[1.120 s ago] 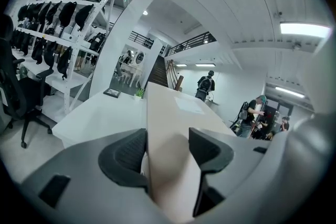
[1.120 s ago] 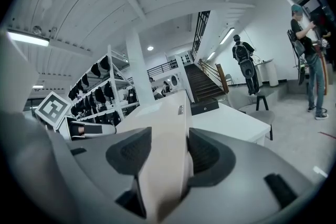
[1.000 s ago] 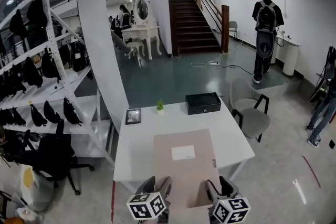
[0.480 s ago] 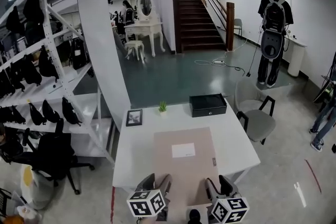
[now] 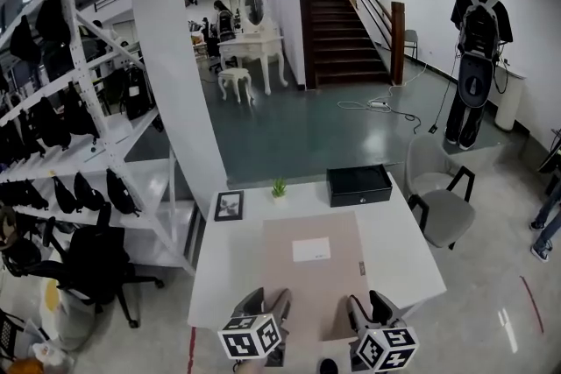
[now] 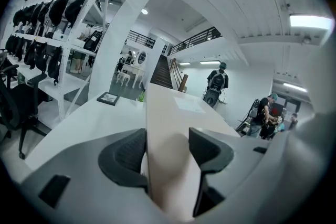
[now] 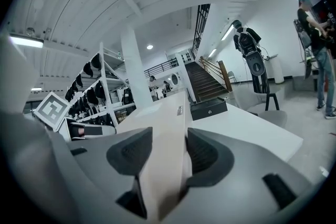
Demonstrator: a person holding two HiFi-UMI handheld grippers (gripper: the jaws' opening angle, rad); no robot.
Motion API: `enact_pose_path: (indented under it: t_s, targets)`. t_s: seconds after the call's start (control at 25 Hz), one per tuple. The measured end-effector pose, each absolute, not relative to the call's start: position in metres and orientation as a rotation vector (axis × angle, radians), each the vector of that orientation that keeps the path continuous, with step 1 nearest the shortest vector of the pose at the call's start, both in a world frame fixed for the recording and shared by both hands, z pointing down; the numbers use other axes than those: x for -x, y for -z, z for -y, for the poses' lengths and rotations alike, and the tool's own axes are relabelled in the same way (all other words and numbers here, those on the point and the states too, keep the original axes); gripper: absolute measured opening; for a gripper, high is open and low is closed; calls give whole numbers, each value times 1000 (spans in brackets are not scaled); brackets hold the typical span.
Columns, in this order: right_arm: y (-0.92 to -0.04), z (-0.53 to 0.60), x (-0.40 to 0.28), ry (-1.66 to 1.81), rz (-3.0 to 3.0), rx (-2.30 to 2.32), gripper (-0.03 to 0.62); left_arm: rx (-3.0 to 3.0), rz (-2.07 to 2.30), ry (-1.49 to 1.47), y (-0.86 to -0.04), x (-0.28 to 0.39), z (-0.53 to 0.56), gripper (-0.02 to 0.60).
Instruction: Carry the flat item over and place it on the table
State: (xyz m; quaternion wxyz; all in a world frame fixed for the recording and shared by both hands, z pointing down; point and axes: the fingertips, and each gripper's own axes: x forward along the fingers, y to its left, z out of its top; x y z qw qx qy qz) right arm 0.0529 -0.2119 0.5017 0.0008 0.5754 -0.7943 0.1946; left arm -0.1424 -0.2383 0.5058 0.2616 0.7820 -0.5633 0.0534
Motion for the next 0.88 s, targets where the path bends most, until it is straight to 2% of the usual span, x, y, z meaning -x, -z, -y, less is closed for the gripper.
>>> enact_pose_path:
  t_s: [0.88]
  targets:
    - [-530, 306, -56, -669, 2471, -1726, 186, -2020, 1566, -199, -538, 141, 324, 253]
